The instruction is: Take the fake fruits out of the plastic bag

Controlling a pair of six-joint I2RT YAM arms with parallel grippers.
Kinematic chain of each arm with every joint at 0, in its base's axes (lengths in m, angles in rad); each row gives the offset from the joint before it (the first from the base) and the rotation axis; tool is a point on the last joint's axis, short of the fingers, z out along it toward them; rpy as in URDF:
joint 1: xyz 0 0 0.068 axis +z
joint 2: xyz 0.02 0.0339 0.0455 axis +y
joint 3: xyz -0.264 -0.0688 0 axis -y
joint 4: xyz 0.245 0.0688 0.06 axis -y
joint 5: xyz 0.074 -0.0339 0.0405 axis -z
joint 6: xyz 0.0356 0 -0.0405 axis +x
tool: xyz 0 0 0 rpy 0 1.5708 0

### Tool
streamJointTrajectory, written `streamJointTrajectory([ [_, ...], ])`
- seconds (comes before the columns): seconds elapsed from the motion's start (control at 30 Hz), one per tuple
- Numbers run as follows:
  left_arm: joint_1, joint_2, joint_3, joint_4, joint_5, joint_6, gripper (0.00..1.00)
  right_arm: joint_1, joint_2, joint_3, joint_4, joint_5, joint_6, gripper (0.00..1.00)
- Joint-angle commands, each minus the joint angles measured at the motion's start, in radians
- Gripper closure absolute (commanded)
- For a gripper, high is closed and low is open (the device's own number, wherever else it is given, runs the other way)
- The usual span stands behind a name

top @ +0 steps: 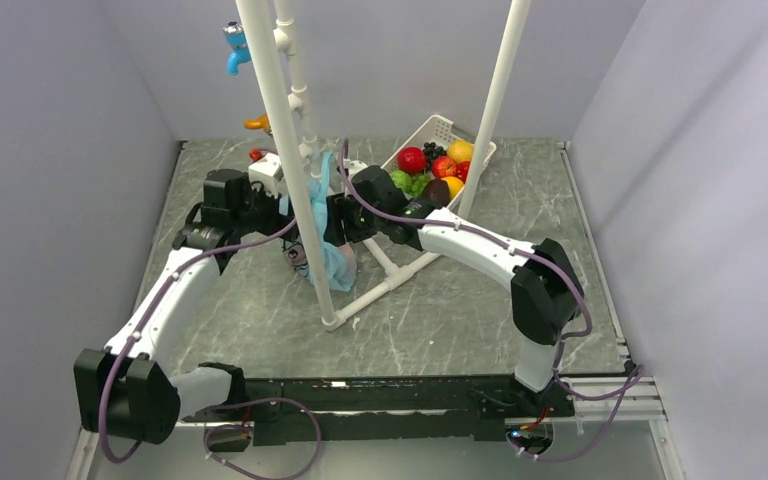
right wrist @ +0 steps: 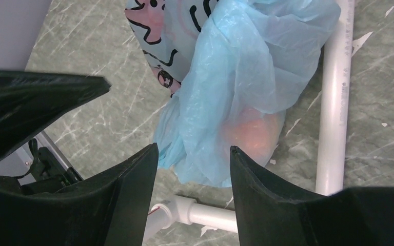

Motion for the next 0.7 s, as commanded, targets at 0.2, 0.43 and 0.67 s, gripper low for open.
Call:
streamJointTrajectory([
  [0.2,-0.002,0.051,0.058,-0.012,-0.029,0.017,0.01,-0.01,-0.008,0.001,0.084,-0.021,-0.005,0.44],
  [0.43,-0.002,0.146,0.104,-0.041,-0.079,0.01,0.14,-0.01,0.038,0.007,0.129,-0.109,0.032,0.5],
  [0.67,-0.002,0.209,0.137,-0.07,-0.059,0.015,0.58,-0.002,0.066,-0.01,0.132,-0.121,0.05,0.52],
])
